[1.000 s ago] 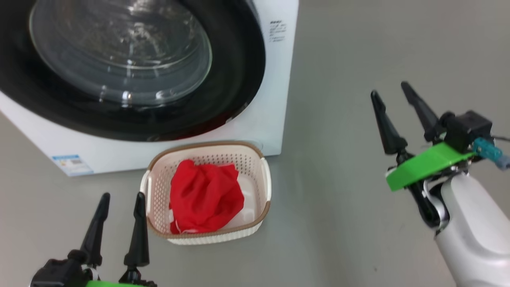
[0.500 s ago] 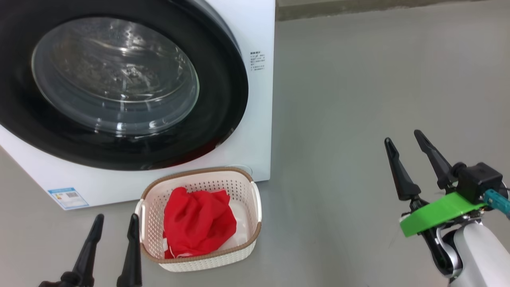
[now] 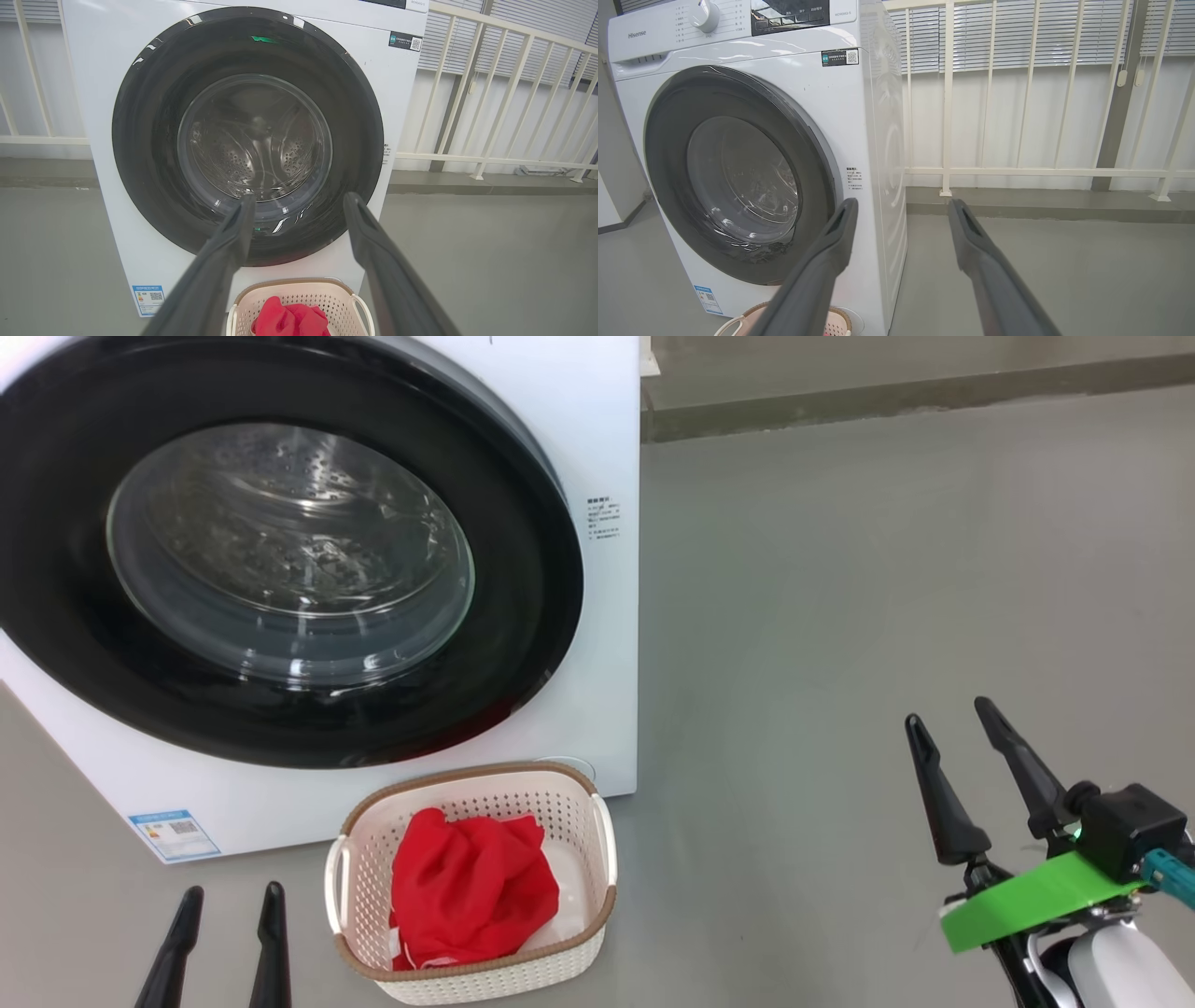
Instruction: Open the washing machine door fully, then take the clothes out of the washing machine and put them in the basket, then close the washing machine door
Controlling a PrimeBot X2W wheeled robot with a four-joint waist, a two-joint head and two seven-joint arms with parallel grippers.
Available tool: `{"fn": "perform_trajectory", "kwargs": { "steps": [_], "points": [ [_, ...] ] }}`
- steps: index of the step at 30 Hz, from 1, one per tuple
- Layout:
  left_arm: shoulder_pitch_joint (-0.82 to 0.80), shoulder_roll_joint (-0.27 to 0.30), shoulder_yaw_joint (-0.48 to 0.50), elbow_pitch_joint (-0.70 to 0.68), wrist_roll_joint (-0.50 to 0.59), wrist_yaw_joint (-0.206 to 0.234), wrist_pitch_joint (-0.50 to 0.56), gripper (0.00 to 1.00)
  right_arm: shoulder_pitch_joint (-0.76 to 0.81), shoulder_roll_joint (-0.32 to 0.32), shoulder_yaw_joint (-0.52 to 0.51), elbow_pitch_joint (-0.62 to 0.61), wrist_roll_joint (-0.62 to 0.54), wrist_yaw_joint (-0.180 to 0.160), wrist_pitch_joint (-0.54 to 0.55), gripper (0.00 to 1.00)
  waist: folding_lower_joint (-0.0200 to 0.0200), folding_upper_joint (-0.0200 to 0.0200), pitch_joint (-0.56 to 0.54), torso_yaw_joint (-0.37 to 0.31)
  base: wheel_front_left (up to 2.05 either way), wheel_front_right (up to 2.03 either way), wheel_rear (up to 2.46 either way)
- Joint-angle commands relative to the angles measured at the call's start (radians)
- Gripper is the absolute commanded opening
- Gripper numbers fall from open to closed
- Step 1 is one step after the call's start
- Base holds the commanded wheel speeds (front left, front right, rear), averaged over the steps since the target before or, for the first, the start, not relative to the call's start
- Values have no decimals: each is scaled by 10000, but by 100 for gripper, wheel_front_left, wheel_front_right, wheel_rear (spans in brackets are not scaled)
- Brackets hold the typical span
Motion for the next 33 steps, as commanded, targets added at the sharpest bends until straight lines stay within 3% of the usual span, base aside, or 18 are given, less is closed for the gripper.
{"fn": "perform_trajectory", "kwargs": {
  "steps": [1,20,21,26,33],
  "points": [
    [-150,159,378,-252,-38,-62,-99,100,-18,-66,125,-358,-171,-11,-65,100,0,-1,-47,33,0,0,0],
    [58,80,343,-140,139,15,-126,100,505,-11,214,-575,-19,-11,-65,100,0,-1,-153,120,0,0,0],
    [217,-30,-15,98,76,6,-1,0,677,140,-10,-247,-80,0,1,0,0,-1,-158,116,0,0,0],
    [204,-370,-139,748,17,4,38,0,1117,428,28,364,-27,0,23,0,0,-1,-157,118,0,0,0],
    [43,-412,-76,875,-697,-59,250,0,1077,480,-85,350,664,-1,229,0,21,-1,-138,160,0,0,0]
  ]
}}
